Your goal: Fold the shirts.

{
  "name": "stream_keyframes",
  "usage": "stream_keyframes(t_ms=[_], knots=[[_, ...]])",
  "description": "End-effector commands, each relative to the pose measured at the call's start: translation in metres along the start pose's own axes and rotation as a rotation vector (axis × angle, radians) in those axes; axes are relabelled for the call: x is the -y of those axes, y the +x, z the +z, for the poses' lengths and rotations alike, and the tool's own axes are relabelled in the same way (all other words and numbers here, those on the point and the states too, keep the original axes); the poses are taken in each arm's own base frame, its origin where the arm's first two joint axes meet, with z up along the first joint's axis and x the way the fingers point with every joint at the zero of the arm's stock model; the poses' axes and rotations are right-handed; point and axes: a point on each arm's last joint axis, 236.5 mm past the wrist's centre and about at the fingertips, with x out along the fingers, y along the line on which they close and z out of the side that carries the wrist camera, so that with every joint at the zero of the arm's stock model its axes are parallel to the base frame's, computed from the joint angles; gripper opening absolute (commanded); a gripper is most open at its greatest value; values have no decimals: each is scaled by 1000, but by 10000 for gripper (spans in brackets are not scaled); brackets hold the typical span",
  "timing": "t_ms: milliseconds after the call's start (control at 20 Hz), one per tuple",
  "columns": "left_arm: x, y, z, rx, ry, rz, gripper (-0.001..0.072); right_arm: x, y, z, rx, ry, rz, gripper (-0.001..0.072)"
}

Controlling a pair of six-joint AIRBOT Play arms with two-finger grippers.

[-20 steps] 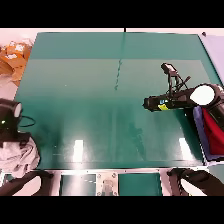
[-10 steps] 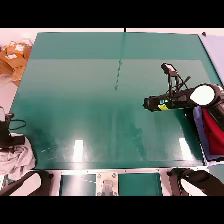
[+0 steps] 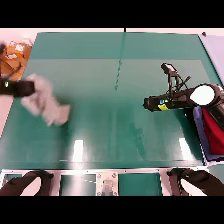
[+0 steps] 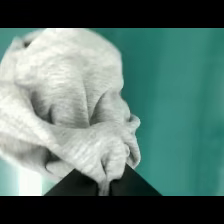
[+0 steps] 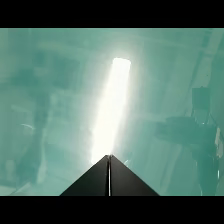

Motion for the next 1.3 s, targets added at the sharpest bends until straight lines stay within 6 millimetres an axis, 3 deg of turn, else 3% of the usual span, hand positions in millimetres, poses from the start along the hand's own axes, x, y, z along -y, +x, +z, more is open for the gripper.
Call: stream_keyframes(t_ms=[0, 150, 300, 350, 400, 450, 550, 600, 800, 850, 900, 950, 1000, 1100, 1150, 1250], knots=[[139, -56, 39, 206, 176, -335, 14, 0, 0, 0, 0, 0, 1, 9], [185, -32, 21, 139, 255, -415, 15, 0, 0, 0, 0, 0, 1, 9], [205, 27, -2, -7, 307, -426, 17, 0, 0, 0, -1, 0, 1, 9], [206, 53, -11, -71, 301, -419, 150, 0, 0, 0, 0, 0, 1, 9], [204, 78, -19, -129, 287, -407, 617, 0, 0, 0, 0, 0, 1, 9], [199, 101, -28, -195, 241, -386, 707, 0, 0, 0, 0, -1, 1, 9], [183, 122, -37, -266, 213, -357, 718, 0, 0, 1, 4, 0, 1, 9], [173, 121, -36, -282, 197, -346, 717, 0, 0, 1, 4, 0, 1, 9], [133, 88, -37, -382, 162, -307, 716, -3, 1, 7, 29, 5, 12, 10], [124, 84, -44, -408, 156, -293, 716, -2, 2, 6, 24, 5, 9, 28], [116, 83, -57, -441, 149, -276, 715, -1, 5, 4, 9, 7, 6, 152], [109, 85, -76, -479, 142, -261, 707, 3, 7, 3, 4, 8, -4, 209], [104, 87, -102, -533, 120, -262, 707, 9, 9, 3, -2, 22, -13, 212], [102, 95, -161, -627, 20, -295, 708, 32, 16, 7, -17, 96, -37, 378], [107, 98, -189, -663, -55, -332, 709, 45, 22, 6, -43, 150, -42, 419], [121, 109, -242, -711, -195, -393, 709, 75, 36, -14, -160, 243, -75, 420]])
